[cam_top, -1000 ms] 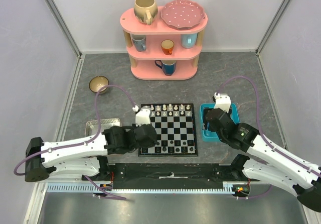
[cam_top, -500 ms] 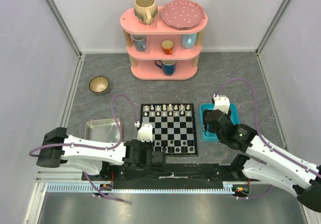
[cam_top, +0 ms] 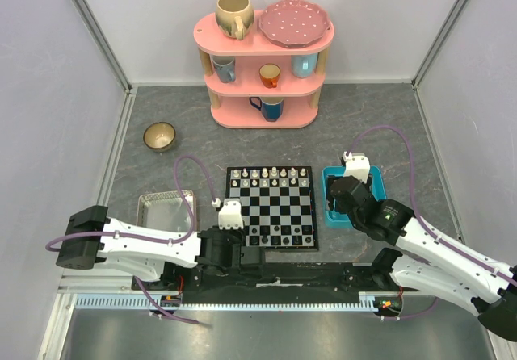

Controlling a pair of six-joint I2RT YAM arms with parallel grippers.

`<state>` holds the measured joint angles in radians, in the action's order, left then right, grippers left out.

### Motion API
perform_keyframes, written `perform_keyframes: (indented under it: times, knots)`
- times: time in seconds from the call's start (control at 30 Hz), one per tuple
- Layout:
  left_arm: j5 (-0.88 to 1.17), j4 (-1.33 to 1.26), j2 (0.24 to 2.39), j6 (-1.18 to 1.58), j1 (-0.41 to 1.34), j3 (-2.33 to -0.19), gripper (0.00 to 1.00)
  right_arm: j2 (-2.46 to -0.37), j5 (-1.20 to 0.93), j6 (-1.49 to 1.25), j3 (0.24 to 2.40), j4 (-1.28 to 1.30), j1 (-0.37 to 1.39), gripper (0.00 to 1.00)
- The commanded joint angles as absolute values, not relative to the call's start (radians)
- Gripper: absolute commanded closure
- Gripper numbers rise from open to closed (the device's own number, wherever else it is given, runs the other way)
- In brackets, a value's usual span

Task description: Set up the chess pieces on the board

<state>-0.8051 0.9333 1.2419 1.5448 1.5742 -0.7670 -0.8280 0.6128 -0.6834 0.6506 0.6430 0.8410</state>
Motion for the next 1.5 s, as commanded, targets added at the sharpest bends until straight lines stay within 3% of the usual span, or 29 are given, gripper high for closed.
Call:
perform_keyframes:
  times: [0.0, 1.47]
  knots:
    - [-0.871, 0.853, 1.239, 1.525, 1.583, -0.746, 0.98, -0.825, 0.611, -0.68, 0.649, 0.618, 0.838, 0.25]
    - [-0.834, 0.747, 1.315, 1.47, 1.536, -0.689, 0.98, -0.841, 0.603, -0.675, 0.652, 0.621, 0.836, 0.24]
